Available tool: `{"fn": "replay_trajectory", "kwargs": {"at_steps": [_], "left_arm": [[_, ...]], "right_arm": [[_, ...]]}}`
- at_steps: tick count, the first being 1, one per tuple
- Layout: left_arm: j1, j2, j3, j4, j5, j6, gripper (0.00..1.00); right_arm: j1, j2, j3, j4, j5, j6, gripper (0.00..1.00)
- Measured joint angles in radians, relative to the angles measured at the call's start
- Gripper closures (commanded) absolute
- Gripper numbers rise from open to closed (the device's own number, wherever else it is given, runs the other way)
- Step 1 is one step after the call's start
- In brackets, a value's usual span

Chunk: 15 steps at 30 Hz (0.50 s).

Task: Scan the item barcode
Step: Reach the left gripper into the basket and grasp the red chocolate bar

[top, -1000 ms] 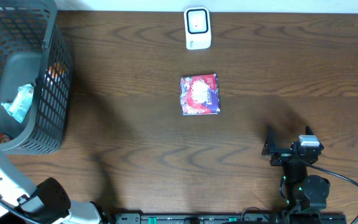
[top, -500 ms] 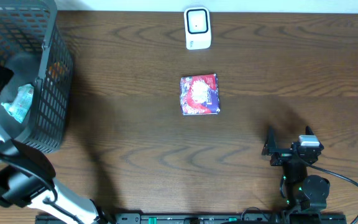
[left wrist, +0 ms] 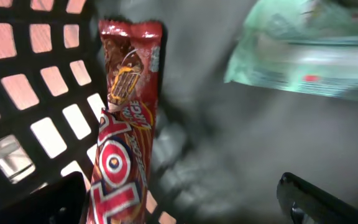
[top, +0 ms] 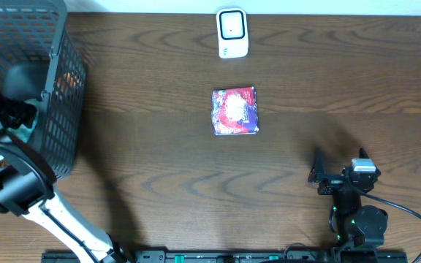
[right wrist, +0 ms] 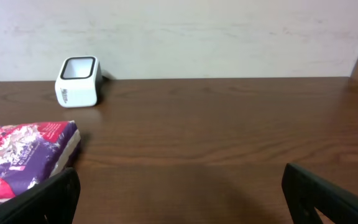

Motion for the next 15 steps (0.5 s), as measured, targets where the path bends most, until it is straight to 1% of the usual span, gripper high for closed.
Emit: {"fn": "replay_trajectory", "kwargs": {"at_steps": [6, 11, 15], "left_arm": [[0.0, 0.055, 0.0, -0.026, -0.048, -0.002, 0.02], [0.0, 0.058, -0.012, -0.034, -0.063, -0.002, 0.01], [0.0, 0.058, -0.052, -0.034, -0.067, -0.002, 0.07]], "right_arm": [[0.0, 0.0, 0.0, 0.0, 0.0, 0.0, 0.01], [0.0, 0.0, 0.0, 0.0, 0.0, 0.0, 0.01], [0.0, 0.0, 0.0, 0.0, 0.0, 0.0, 0.01]]}}
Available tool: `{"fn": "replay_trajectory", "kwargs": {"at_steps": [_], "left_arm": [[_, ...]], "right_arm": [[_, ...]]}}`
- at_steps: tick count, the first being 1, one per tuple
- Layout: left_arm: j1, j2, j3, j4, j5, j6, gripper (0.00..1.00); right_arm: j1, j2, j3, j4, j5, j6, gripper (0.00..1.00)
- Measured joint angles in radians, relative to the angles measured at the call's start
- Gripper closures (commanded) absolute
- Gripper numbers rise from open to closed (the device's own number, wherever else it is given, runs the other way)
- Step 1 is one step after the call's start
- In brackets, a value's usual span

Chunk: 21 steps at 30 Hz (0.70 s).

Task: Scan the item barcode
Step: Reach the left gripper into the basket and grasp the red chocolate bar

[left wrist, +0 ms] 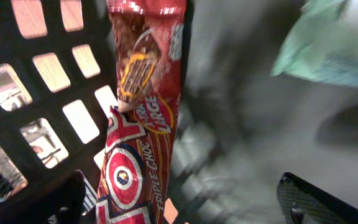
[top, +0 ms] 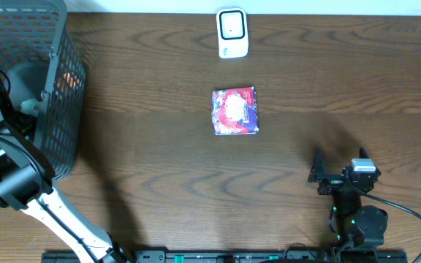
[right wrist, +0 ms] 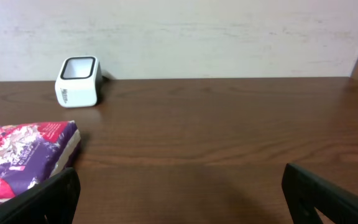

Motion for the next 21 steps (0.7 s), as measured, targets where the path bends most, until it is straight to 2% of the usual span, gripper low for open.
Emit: {"fn": "replay_trajectory", "kwargs": {"at_steps": [2, 7, 10, 21], "left_arm": [[0.0, 0.0, -0.027, 0.001, -0.001, -0.002, 0.1], [0.0, 0.0, -0.072, 0.001, -0.004, 0.0, 0.52], [0.0, 0.001, -0.074, 0.001, -0.004, 0.0, 0.92], [0.0, 0.0, -0.006, -0.057, -0.003, -0.003, 0.91]], "right_arm": [[0.0, 0.0, 0.0, 0.0, 0.0, 0.0, 0.01], [0.0, 0.0, 0.0, 0.0, 0.0, 0.0, 0.01], [0.0, 0.0, 0.0, 0.0, 0.0, 0.0, 0.01], [0.0, 0.0, 0.0, 0.0, 0.0, 0.0, 0.01]]}}
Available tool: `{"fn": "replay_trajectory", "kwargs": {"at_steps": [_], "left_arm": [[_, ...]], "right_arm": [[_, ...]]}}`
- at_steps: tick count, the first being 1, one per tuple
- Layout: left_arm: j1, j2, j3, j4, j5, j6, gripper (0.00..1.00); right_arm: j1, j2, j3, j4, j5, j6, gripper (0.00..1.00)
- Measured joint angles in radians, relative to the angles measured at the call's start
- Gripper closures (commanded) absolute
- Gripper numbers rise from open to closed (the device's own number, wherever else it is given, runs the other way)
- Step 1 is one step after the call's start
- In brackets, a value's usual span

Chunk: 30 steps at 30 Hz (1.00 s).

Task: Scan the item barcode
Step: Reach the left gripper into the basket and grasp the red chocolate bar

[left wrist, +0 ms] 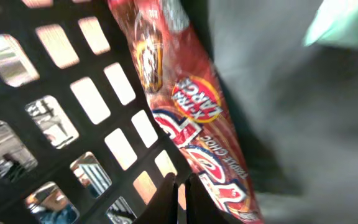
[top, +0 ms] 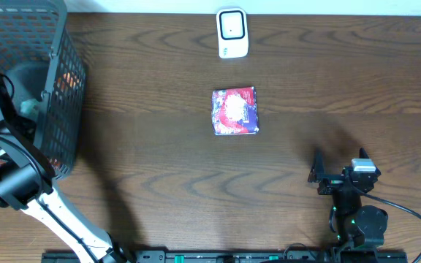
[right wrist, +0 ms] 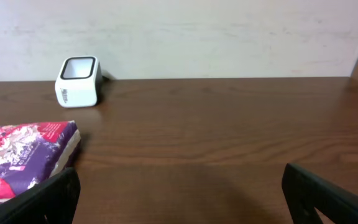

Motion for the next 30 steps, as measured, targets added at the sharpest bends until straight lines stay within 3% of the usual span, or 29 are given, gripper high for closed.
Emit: {"fn": "replay_trajectory", "kwargs": {"at_steps": [3, 5, 7, 14, 26, 27, 30], "left_arm": [[0.0, -0.012, 0.021, 0.016, 0.001, 0.0, 0.34], [0.0, -0.022, 0.022, 0.021, 0.002, 0.0, 0.18], [0.0, -0.029, 0.022, 0.034, 0.022, -0.005, 0.12], [0.0, -0.034, -0.053, 0.101, 0.13, -0.014, 0.1], [0.0, -0.065, -0.242, 0.269, 0.166, -0.061, 0.11], [0.0, -0.073, -0.256, 0.285, 0.166, -0.061, 0.14], [0.0, -0.089, -0.282, 0.319, 0.172, -0.065, 0.38]], "right_arm": [[0.0, 0.0, 0.0, 0.0, 0.0, 0.0, 0.01], [0.0, 0.0, 0.0, 0.0, 0.0, 0.0, 0.01], [0.0, 0.0, 0.0, 0.0, 0.0, 0.0, 0.01], [0.0, 0.0, 0.0, 0.0, 0.0, 0.0, 0.01], [0.0, 0.0, 0.0, 0.0, 0.0, 0.0, 0.01], [0.0, 0.0, 0.0, 0.0, 0.0, 0.0, 0.01], [0.0, 0.0, 0.0, 0.0, 0.0, 0.0, 0.01]]}}
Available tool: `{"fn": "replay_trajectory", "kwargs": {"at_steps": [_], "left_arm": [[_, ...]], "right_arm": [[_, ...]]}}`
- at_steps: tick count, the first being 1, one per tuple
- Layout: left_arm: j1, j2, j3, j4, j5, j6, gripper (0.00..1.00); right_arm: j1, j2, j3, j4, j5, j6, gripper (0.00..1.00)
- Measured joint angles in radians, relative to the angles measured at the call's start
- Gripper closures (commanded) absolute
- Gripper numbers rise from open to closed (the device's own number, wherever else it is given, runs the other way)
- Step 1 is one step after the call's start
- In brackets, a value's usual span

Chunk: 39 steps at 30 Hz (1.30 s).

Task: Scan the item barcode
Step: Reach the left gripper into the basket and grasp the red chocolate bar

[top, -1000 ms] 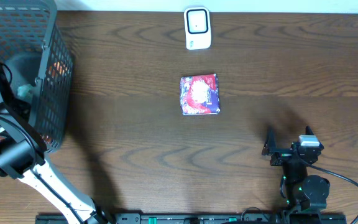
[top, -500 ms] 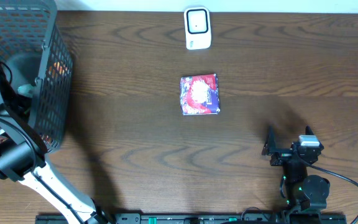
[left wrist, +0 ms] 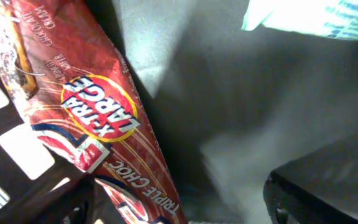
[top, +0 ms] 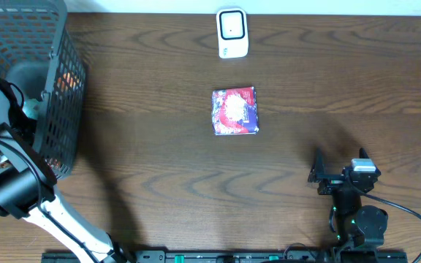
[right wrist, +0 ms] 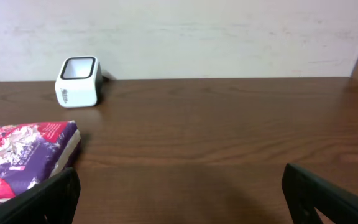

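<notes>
Inside the black mesh basket [top: 63,88] a red chocolate bar wrapper [left wrist: 98,118] marked XTRA LARGE leans against the mesh wall. My left gripper [left wrist: 176,196] is down in the basket and open, the bar's lower end lying between its fingers, close to the left finger [left wrist: 55,202]. In the overhead view the left gripper [top: 25,109] is mostly hidden by the basket. The white scanner [top: 232,33] stands at the table's far edge. My right gripper [top: 340,162] rests open near the front right, holding nothing.
A purple and red packet [top: 234,111] lies on the table in front of the scanner [right wrist: 78,81]. A pale green packet [left wrist: 319,18] lies in the basket beyond the bar. The basket's walls close in around the left gripper.
The left gripper's fingers, close together at the bottom middle of the wrist view, now stand wide apart. The bar fills more of the view, its lower end between them. The right arm is still.
The left gripper was open in the basket with the red bar ahead on the left. It then sat nearer the bar, still open. Later its fingers appeared drawn together beside the bar. Now they are apart again, around the bar's lower end. The right arm stayed put throughout.
</notes>
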Motion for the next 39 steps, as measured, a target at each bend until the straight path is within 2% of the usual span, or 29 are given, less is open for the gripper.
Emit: {"fn": "replay_trajectory", "kwargs": {"at_steps": [2, 4, 5, 7, 8, 15, 20, 24, 25, 27, 28, 31, 39], "left_arm": [[0.0, -0.001, -0.008, 0.018, 0.005, -0.008, 0.5], [-0.001, -0.001, -0.013, 0.019, 0.007, -0.01, 0.57], [-0.001, -0.001, -0.014, 0.019, 0.008, -0.013, 0.64], [-0.001, -0.001, -0.018, 0.014, 0.006, -0.016, 0.92], [-0.001, 0.0, -0.019, 0.007, 0.002, -0.014, 0.93], [0.0, 0.011, 0.0, -0.068, 0.051, -0.014, 0.93], [0.0, 0.022, 0.109, -0.13, 0.095, -0.01, 0.93], [0.0, 0.005, 0.185, -0.113, 0.103, 0.047, 0.92], [0.0, -0.008, 0.187, -0.109, 0.107, 0.06, 0.89], [0.0, -0.045, 0.187, -0.104, 0.111, 0.08, 0.66], [0.0, -0.064, 0.188, -0.104, 0.114, 0.087, 0.64], [0.0, -0.093, 0.19, -0.117, 0.117, 0.082, 0.45], [0.0, -0.095, 0.076, -0.084, 0.112, -0.075, 0.4]], "right_arm": [[0.0, 0.0, 0.0, 0.0, 0.0, 0.0, 0.01], [0.0, 0.0, 0.0, 0.0, 0.0, 0.0, 0.01], [0.0, 0.0, 0.0, 0.0, 0.0, 0.0, 0.01], [0.0, 0.0, 0.0, 0.0, 0.0, 0.0, 0.01], [0.0, 0.0, 0.0, 0.0, 0.0, 0.0, 0.01], [0.0, 0.0, 0.0, 0.0, 0.0, 0.0, 0.01], [0.0, 0.0, 0.0, 0.0, 0.0, 0.0, 0.01], [0.0, 0.0, 0.0, 0.0, 0.0, 0.0, 0.01], [0.0, 0.0, 0.0, 0.0, 0.0, 0.0, 0.01], [0.0, 0.0, 0.0, 0.0, 0.0, 0.0, 0.01], [0.0, 0.0, 0.0, 0.0, 0.0, 0.0, 0.01], [0.0, 0.0, 0.0, 0.0, 0.0, 0.0, 0.01], [0.0, 0.0, 0.0, 0.0, 0.0, 0.0, 0.01]]}}
